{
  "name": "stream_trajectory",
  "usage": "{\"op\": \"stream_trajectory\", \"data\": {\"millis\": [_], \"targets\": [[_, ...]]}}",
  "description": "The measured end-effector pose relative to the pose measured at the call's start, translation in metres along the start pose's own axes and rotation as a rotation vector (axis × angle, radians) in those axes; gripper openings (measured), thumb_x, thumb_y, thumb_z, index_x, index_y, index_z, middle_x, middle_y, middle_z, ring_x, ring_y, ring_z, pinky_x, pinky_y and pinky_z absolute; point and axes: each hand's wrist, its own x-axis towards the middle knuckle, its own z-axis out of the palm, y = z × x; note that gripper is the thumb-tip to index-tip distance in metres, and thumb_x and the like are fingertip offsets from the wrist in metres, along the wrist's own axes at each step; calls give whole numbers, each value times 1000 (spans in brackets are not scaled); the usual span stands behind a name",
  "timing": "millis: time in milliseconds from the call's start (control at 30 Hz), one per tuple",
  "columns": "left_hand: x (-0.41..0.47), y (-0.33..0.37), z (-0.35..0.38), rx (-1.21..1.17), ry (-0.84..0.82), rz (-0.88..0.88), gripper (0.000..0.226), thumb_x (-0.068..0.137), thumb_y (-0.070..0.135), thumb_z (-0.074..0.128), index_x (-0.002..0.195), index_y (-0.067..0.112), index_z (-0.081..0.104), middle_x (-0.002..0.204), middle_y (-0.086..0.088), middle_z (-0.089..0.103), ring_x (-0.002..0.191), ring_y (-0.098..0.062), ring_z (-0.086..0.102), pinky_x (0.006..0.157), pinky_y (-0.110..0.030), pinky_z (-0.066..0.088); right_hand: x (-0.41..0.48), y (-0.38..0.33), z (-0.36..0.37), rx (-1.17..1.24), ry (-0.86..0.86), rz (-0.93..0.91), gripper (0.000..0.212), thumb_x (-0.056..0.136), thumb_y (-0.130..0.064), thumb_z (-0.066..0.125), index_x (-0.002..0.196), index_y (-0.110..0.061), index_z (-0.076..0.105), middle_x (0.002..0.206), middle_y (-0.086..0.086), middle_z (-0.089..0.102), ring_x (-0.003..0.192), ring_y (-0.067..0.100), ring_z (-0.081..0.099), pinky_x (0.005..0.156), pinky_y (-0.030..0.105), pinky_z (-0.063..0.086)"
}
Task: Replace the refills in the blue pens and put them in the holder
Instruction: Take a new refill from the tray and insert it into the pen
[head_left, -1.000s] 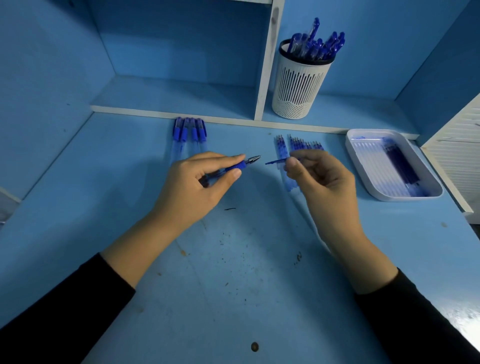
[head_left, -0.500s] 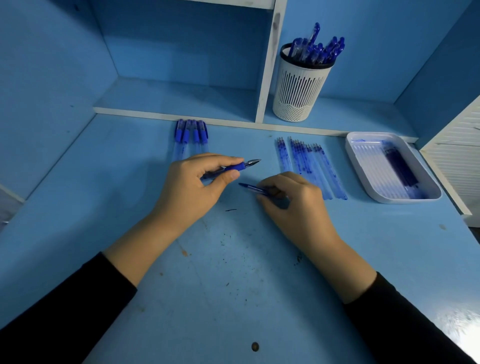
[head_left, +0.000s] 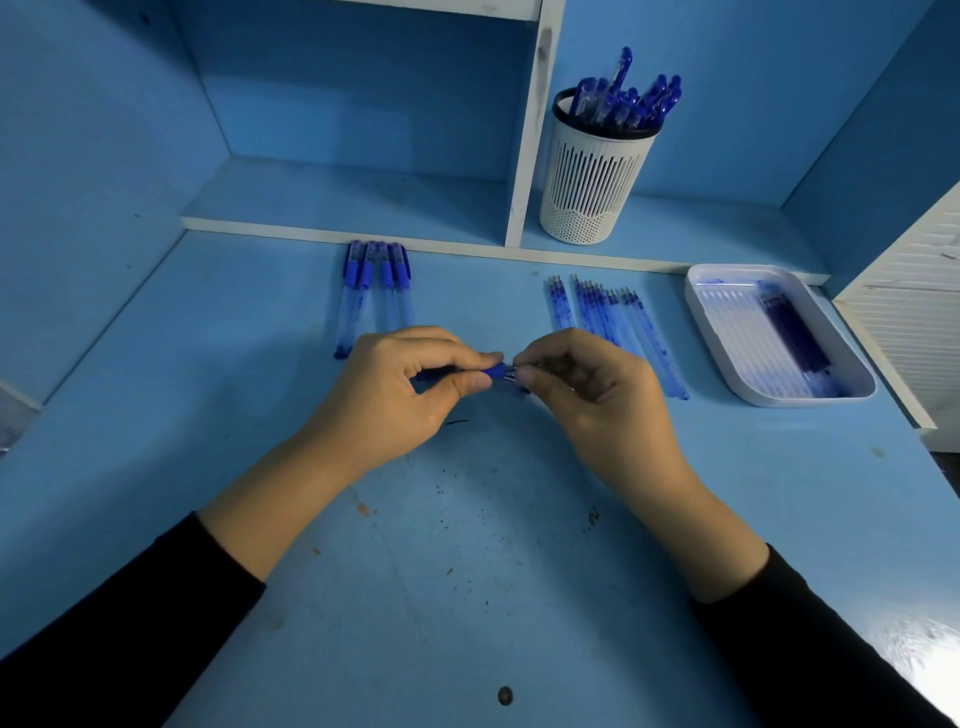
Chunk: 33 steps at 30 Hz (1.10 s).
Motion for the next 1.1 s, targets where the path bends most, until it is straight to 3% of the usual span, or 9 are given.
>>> {"op": "stream_trajectory", "data": {"millis": [200,367,500,567,700,833,900,1000,1100], "targets": [[0,1,-3,-15,2,17,17,86,13,73,102,11,76,90,5,73,82,-10,68,74,-19,52,-1,-4,-1,33,-13,61,20,83,-29,71,95,-13,67,84,1,69,81,16,67,76,23,52],[0,2,-2,-11,5,27,16,84,11,73,100,11,77,90,6,72,81,-8,68,75,-22,55,0,-2,-2,59,-46,34,14,86,-2,69,92,-15,65,86,1,69,83,16,67,79,22,51],[0,2,-4,6,1,38,16,85,10,74,101,10,77,89,5,72,80,-9,67,73,-19,53,-1,-4,-1,56,-33,66,17,85,-26,69,93,-11,65,81,3,69,78,20,66,75,30,55],[0,2,-3,12,1,37,16,84,10,74,100,10,77,88,6,72,80,-7,67,74,-16,51,-1,-3,-1,12,-43,59,9,88,-20,67,90,-12,65,78,3,69,76,21,67,76,36,56],[0,3,-3,16,-14,32,16,84,13,73,99,9,77,87,5,71,79,-7,67,73,-15,50,-1,-2,-2,-8,-64,39,12,86,-5,70,94,-11,63,84,-3,67,82,14,67,79,22,52],[1,3,-4,28,-8,46,15,84,9,75,99,9,77,88,2,72,80,-10,68,74,-19,53,-2,-6,2,-45,-25,125,24,84,-37,66,90,-14,65,77,-4,70,75,12,67,75,31,56],[1,3,-5,20,-7,32,15,84,10,75,99,9,77,88,1,72,80,-10,67,74,-17,52,-2,-4,2,-82,-37,116,16,90,-29,63,88,-14,65,75,-3,69,73,13,66,76,37,56],[0,3,-5,13,-10,28,16,84,10,74,100,10,77,87,1,71,78,-11,66,74,-17,52,-1,-4,0,6,-49,88,9,88,-8,68,95,-13,65,85,1,68,81,15,66,78,25,52],[1,2,-5,33,-11,43,16,84,9,74,100,10,77,88,1,72,79,-12,67,73,-21,53,-2,-6,0,34,-46,111,13,87,-20,70,96,-13,65,84,0,68,80,14,66,75,22,52]]}}
